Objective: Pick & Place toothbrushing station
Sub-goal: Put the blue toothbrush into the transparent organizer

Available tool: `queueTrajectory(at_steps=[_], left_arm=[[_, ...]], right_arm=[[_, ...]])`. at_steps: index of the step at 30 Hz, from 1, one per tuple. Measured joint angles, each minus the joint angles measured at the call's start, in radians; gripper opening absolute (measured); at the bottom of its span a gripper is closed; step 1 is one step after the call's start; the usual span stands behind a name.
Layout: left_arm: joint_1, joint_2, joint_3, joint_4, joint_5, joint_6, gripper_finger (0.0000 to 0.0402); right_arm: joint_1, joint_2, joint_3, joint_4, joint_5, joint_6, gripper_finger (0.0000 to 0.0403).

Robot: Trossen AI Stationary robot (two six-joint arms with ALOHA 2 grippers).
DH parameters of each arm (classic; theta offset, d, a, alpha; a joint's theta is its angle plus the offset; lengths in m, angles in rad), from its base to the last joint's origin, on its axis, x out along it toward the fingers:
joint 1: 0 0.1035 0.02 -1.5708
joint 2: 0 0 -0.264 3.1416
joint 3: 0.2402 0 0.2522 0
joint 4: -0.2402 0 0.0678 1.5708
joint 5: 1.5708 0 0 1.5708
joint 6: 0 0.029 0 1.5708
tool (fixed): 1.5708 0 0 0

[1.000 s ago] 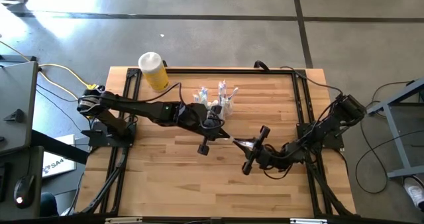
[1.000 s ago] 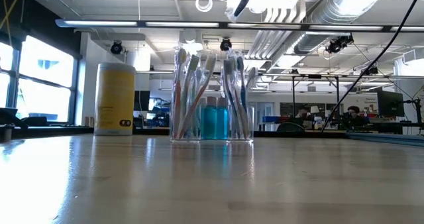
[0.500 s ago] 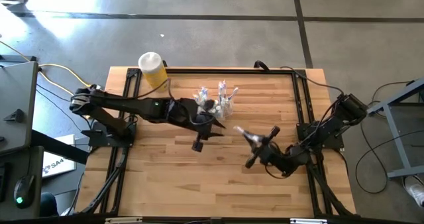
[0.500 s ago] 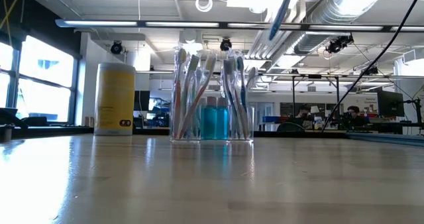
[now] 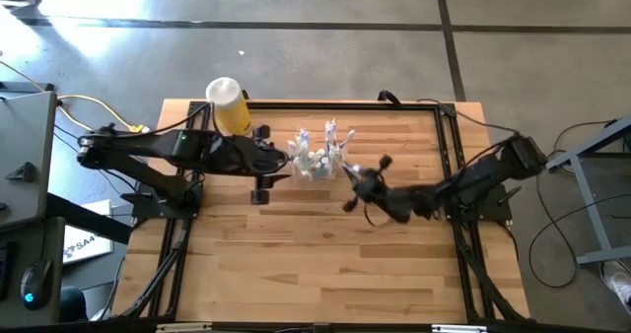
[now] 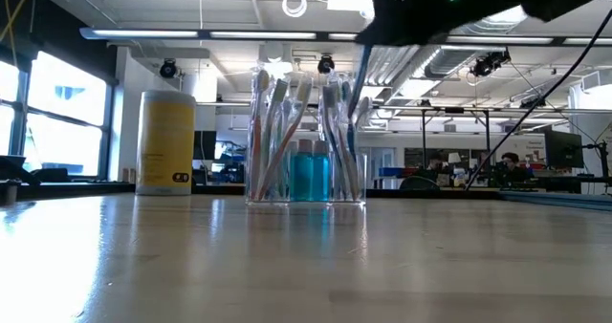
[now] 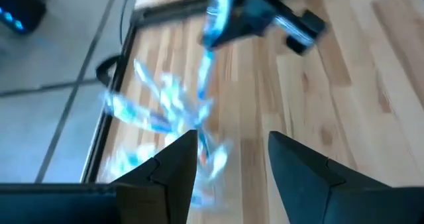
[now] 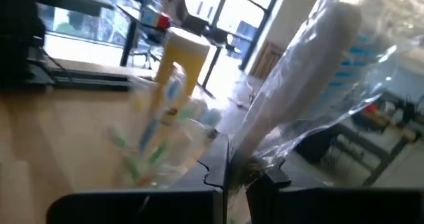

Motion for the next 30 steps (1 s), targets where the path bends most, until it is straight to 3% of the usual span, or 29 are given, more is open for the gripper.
queueTrajectory(at_steps=[6, 12, 23, 30], left_arm=[[0.000, -0.021, -0.001, -0.111, 0.000, -0.045, 0.0177], [0.000, -0.015, -0.048, -0.101, 0.002, -0.052, 0.0177], [0.000, -0.016, -0.114, -0.035, 0.002, -0.033, 0.0177], [0.000, -0.016, -0.114, -0.033, 0.002, -0.033, 0.0177]], right_arm=[[-0.185, 0.000, 0.000, -0.115, -0.208, 0.205, 0.0017], [-0.291, 0.004, 0.000, -0.237, -0.281, 0.342, 0.0017], [-0.302, 0.005, 0.000, -0.344, -0.369, 0.417, 0.0017], [-0.293, 0.005, 0.000, -0.374, -0.333, 0.426, 0.0016]])
